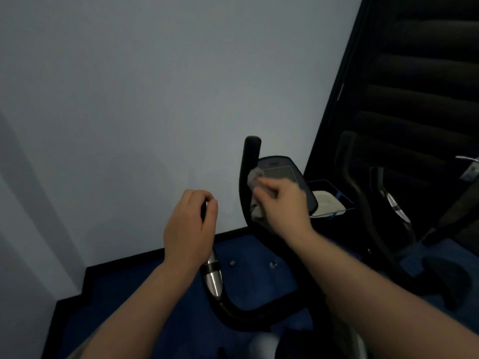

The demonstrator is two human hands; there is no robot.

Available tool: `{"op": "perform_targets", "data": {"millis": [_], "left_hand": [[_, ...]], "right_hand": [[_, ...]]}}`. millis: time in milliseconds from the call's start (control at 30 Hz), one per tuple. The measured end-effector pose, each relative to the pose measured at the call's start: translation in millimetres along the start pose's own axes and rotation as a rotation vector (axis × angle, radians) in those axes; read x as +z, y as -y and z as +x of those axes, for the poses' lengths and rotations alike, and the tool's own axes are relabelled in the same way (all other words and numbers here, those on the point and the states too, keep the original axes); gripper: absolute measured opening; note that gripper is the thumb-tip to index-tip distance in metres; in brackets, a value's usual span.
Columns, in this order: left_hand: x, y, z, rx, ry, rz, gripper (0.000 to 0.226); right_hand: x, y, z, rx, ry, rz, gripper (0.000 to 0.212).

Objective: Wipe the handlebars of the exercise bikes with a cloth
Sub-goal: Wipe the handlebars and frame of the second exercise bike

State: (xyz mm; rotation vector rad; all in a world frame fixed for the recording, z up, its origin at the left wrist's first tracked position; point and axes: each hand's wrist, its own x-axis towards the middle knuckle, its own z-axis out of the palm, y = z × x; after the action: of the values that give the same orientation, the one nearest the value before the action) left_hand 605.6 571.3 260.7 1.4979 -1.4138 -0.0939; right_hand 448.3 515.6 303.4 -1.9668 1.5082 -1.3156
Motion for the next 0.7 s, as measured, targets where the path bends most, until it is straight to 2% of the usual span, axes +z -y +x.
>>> {"op": "perform_targets", "data": {"millis": [100, 200, 300, 367, 433, 533, 600, 700], "left_hand": [[0.3, -0.4, -1.3, -0.004, -0.006, 0.005, 0.011], [0.3, -4.9, -4.2, -0.046, -0.009, -0.038, 0.012], [0.6, -12.9, -5.5, -0.129, -0.007, -0.113, 0.021], [1.9, -21.6, -10.8, -0.191, -0.014, -0.136, 0.03], [5.0, -34.2, -22.3, -0.224, -0.036, -0.099, 0.037], [11.9, -55.2, -50.5, -0.194, -0.017, -0.051, 0.039], [14.3, -64.7, -72.0, -0.143, 0.05, -0.071, 0.034], [15.8, -78.1, -101.9, -0.091, 0.166, -0.137, 0.024]], "right_hand": [[-0.8, 9.2, 11.0, 0.03, 0.021, -0.067, 0.021], [5.2, 6.1, -29.9, -0.015, 0.094, -0.13, 0.022], [-29.0, -13.0, -55.3, -0.117, 0.249, -0.174, 0.028], [-53.8, -26.3, -45.4, -0.057, 0.345, -0.23, 0.025], [-60.5, -31.5, -32.0, -0.026, 0.299, -0.206, 0.021], [-37.6, -27.6, -39.1, -0.015, 0.251, -0.144, 0.029], [-31.0, -31.2, -56.3, -0.036, 0.228, -0.153, 0.029], [-54.9, -51.8, -79.6, -0.134, 0.213, -0.168, 0.031]]}}
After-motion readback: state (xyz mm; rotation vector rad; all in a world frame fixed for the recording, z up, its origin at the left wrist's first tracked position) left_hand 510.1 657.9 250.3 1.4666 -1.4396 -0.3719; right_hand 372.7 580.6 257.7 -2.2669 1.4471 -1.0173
